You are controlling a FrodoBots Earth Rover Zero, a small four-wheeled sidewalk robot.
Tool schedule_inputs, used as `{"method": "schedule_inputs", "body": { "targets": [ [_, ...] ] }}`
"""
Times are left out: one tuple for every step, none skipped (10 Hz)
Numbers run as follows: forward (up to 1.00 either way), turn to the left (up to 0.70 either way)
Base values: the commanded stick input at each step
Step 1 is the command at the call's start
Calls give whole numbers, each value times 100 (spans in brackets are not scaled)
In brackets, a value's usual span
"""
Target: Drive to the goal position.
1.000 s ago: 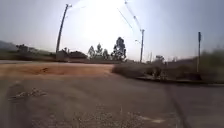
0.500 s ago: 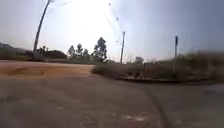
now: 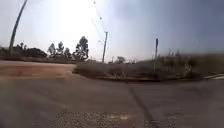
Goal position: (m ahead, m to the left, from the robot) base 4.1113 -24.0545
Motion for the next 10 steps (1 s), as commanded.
{"method": "schedule_inputs", "body": {
  "targets": [
    [0,-45],
    [0,-45],
    [0,-45],
    [0,-45],
    [0,-45],
    [0,-45],
    [0,-45],
    [0,-45],
    [0,-45],
    [0,-45]
  ]
}}
